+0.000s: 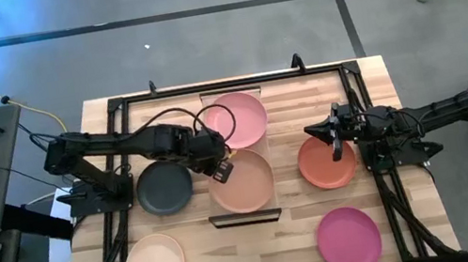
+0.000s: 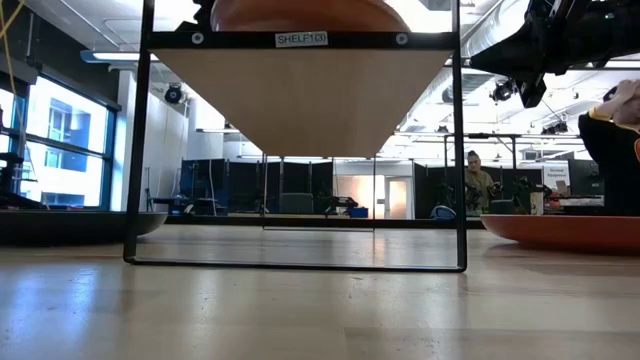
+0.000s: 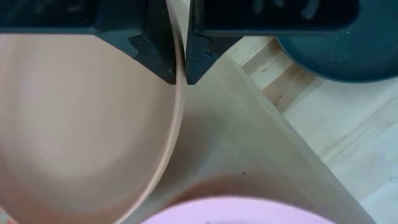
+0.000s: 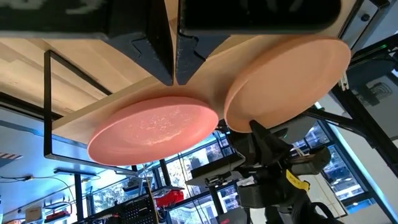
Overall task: Place and stack plates onto a shelf
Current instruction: Put the brown plate on the shelf, then stack the orange plate on top of the light pink plate on the shelf
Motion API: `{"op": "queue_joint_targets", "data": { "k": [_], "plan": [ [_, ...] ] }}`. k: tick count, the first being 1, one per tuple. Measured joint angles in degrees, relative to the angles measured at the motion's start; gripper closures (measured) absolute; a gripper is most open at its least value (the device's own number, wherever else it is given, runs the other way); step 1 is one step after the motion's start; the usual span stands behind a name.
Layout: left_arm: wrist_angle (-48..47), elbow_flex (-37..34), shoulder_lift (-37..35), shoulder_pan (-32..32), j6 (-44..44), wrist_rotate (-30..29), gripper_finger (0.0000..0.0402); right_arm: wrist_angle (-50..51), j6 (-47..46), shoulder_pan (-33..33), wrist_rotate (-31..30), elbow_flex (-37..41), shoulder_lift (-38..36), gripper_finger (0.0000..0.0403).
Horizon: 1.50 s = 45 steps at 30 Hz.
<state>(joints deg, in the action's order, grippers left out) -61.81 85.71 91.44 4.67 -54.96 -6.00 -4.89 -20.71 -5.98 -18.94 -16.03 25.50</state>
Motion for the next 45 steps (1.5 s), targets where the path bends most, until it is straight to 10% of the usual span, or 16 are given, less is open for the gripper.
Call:
{"op": "queue_joint_targets", "data": {
  "k": [17,27,33,45],
  "plan": [
    [-0.29,0.30,-4.24,-1.08,6.06,-1.89,0.0319,-1.30,-2.73,0.00,0.02,0.00,0.00,0.0403],
    [4.72,-0.37,-21.05,-2.70,15.10,-22.05,0.0301,-18.80,-6.30,-0.02,3.10,-1.22,1.05,0.0403],
    [24.47,-16.36,-32.24,1.21,20.10,-27.96,0.0315,-8.40,0.40,0.00,3.05,-12.47,6.90,0.0403],
    [65.05,-50.22,-44.95,3.61,25.24,-20.03,0.0316,7.95,5.76,0.00,2.46,-25.73,16.95,0.0402]
  ]
}}
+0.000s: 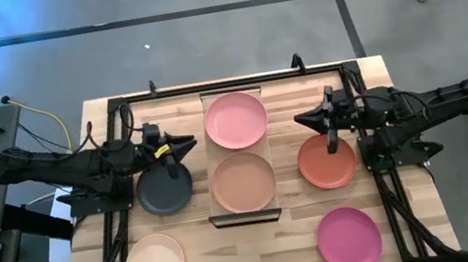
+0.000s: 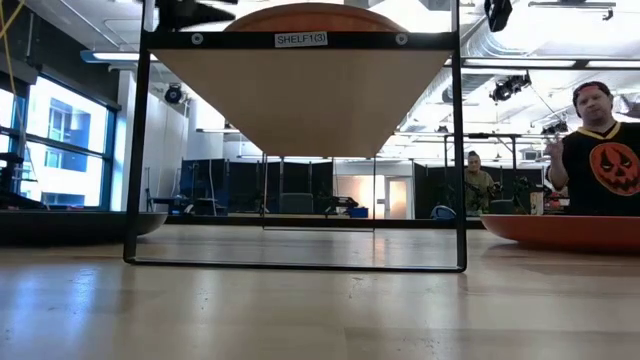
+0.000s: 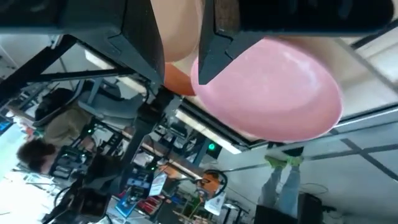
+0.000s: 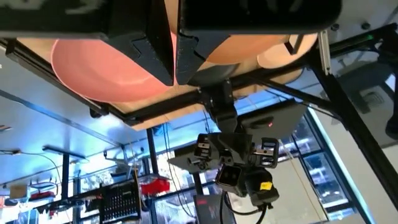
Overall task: Place and stack plates onto a shelf
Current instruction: Stack the orange plate on top of the light pink plate on the shelf
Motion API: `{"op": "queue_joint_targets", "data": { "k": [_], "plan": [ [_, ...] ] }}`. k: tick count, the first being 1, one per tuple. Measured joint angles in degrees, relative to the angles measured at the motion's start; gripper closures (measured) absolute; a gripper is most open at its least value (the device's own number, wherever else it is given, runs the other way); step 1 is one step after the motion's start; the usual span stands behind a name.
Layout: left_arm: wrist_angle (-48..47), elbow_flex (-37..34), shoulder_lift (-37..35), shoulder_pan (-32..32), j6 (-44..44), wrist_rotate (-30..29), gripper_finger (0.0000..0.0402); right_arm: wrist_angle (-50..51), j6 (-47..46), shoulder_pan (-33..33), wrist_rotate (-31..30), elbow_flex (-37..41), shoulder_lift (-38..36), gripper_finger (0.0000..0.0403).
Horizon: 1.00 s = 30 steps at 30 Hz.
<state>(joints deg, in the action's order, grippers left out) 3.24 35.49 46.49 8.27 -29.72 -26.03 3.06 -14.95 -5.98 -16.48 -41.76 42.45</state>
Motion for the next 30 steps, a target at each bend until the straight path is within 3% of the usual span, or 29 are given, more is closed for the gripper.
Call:
{"op": "queue_joint_targets", "data": {
  "k": [13,17,20,24,30],
  "plan": [
    [4.11,-0.47,-3.79,0.00,7.37,-0.04,0.0316,-2.19,-4.11,0.00,-0.09,-2.58,0.81,0.0402],
    [4.04,-0.45,-4.28,-0.03,7.46,-0.40,0.0316,5.37,-3.52,1.10,-5.81,-7.57,2.28,0.0393],
    [4.05,-0.45,-4.43,-0.04,7.46,-1.20,0.0316,18.00,-5.87,4.49,-7.43,-12.99,4.19,0.0356],
    [3.99,-0.45,-4.38,-0.04,7.46,-1.26,0.0316,35.29,-8.02,10.45,-4.55,-18.99,7.39,0.0282],
    [3.97,-0.45,-4.38,-0.04,7.44,-1.31,0.0316,55.23,-11.49,22.08,2.01,-18.08,12.84,0.0172]
  ]
}}
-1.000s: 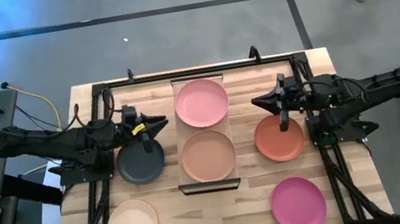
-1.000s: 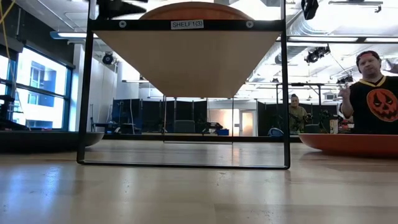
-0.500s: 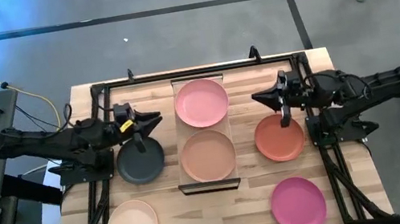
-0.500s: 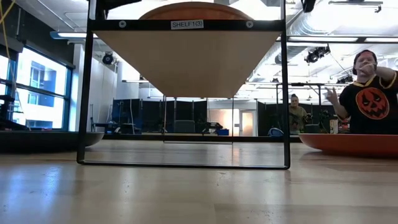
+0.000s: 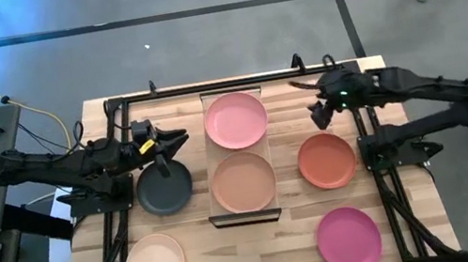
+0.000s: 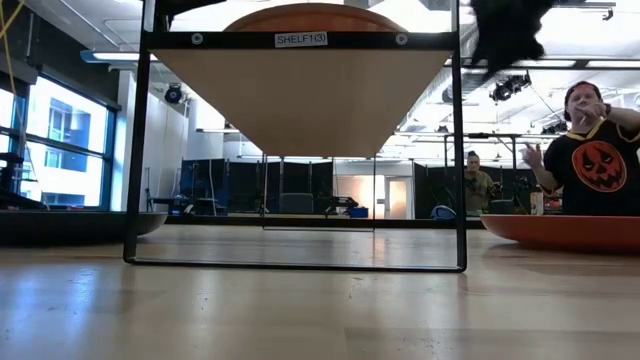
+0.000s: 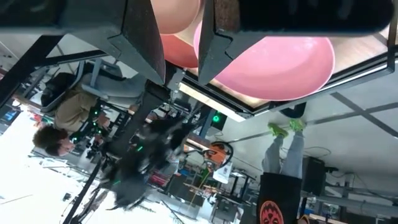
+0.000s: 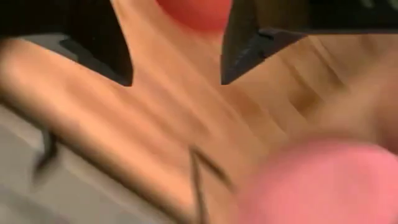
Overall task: Place and stack plates onto a shelf
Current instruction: Stack the orange plate on top of the light pink plate on the shelf
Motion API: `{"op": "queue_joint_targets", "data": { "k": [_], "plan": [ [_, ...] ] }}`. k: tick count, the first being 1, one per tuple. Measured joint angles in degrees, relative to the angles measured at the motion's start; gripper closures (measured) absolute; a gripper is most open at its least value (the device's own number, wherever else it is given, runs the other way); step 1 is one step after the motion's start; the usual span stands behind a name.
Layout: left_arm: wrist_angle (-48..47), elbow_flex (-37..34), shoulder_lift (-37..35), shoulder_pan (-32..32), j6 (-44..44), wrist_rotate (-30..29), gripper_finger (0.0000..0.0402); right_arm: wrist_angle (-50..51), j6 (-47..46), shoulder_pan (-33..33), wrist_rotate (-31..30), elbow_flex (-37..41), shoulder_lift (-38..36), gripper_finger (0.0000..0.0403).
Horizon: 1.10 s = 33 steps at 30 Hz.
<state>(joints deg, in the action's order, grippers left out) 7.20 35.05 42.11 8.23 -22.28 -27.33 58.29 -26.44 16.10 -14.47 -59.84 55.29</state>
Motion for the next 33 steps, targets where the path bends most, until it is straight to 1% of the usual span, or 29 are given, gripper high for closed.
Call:
{"op": "queue_joint_targets", "data": {
  "k": [3,6,8,12,17,20,23,25,27,31,33],
  "plan": [
    [0.00,0.00,0.02,0.00,-0.09,-0.02,0.0316,5.57,-0.38,6.54,7.58,4.00,2.50,0.0143],
    [0.00,0.00,0.02,0.00,-0.09,-0.02,0.0316,7.38,2.45,11.72,15.57,8.57,3.93,0.0133],
    [0.00,0.00,0.02,0.00,-0.09,-0.02,0.0316,6.97,4.15,13.77,18.25,11.79,4.09,0.0133],
    [0.00,0.00,0.02,0.00,-0.09,-0.02,0.0316,6.83,4.40,15.55,19.40,18.14,4.02,0.0133],
    [0.00,0.00,0.02,0.00,-0.07,-0.05,0.0316,3.50,2.50,14.99,22.49,24.61,3.98,0.0133],
    [0.00,0.00,0.02,0.00,-0.08,-0.09,0.0316,0.71,1.41,14.53,21.24,26.97,3.98,0.0133],
    [0.00,0.00,0.02,0.00,-0.07,-0.11,0.0316,-0.88,-1.69,14.57,19.69,27.79,3.98,0.0135],
    [0.01,0.00,0.02,0.00,-0.07,-0.11,0.0316,-1.44,-4.87,14.55,18.96,28.35,3.98,0.0142],
    [0.00,0.00,0.02,0.00,-0.07,-0.12,0.0316,-2.48,-7.23,14.53,19.90,29.06,3.98,0.0153],
    [0.00,0.00,0.02,0.00,-0.07,-0.12,0.0316,-3.51,-9.20,14.51,20.44,31.00,3.98,0.0182],
    [0.00,0.00,0.02,0.00,-0.07,-0.13,0.0316,-4.10,-9.59,14.51,19.48,31.64,3.98,0.0196]
  ]
}}
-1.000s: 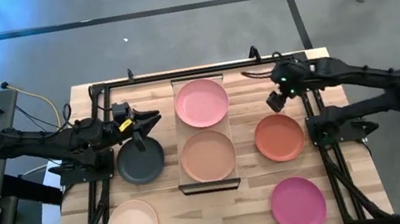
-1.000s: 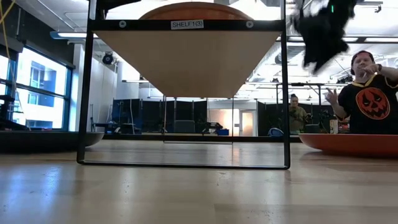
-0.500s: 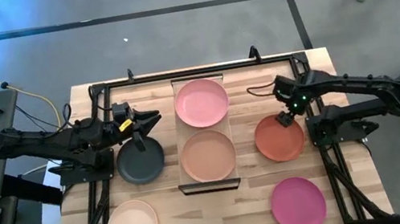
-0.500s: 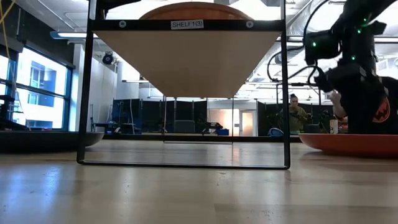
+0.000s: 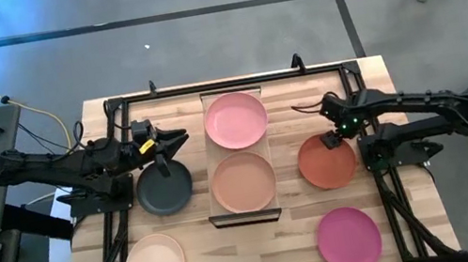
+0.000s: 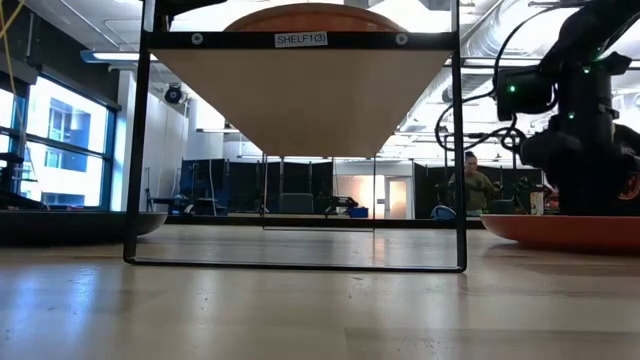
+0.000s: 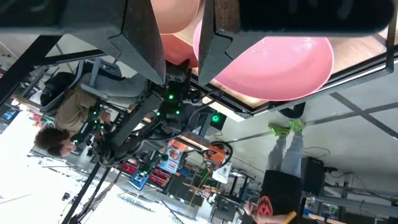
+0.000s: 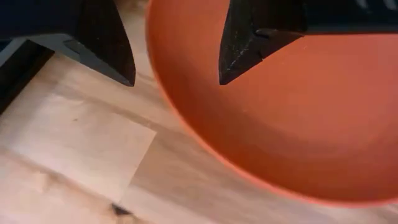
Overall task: Place and stack plates onto a shelf
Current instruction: Stack the orange plate on top of the light pink plate on the shelf
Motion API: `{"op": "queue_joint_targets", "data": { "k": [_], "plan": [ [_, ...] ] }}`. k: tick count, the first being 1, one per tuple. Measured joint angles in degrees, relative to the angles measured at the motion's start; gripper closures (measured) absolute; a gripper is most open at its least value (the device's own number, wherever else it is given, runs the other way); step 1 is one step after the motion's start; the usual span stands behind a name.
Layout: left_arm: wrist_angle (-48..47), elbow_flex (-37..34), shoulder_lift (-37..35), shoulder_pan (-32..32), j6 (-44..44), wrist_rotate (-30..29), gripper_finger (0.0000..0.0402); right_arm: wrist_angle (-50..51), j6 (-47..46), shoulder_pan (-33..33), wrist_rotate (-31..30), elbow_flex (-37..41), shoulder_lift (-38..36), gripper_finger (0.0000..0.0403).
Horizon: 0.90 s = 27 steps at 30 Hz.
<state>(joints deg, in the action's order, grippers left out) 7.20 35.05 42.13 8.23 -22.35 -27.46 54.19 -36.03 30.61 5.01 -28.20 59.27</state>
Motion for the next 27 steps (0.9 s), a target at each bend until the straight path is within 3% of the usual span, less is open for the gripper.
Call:
{"op": "queue_joint_targets", "data": {
  "k": [10,18,27],
  "plan": [
    [0.00,0.00,0.00,0.00,0.00,0.02,0.0316,-3.63,-5.07,0.00,-1.52,3.18,0.00,0.0262],
    [-0.01,0.00,-0.06,0.00,0.00,0.04,0.0316,-3.79,-5.34,-0.02,-1.32,3.14,-0.11,0.0389],
    [-0.02,0.00,-3.64,0.00,2.83,0.06,0.0316,-2.63,-7.06,-0.02,0.62,2.95,-2.87,0.0401]
  ]
}}
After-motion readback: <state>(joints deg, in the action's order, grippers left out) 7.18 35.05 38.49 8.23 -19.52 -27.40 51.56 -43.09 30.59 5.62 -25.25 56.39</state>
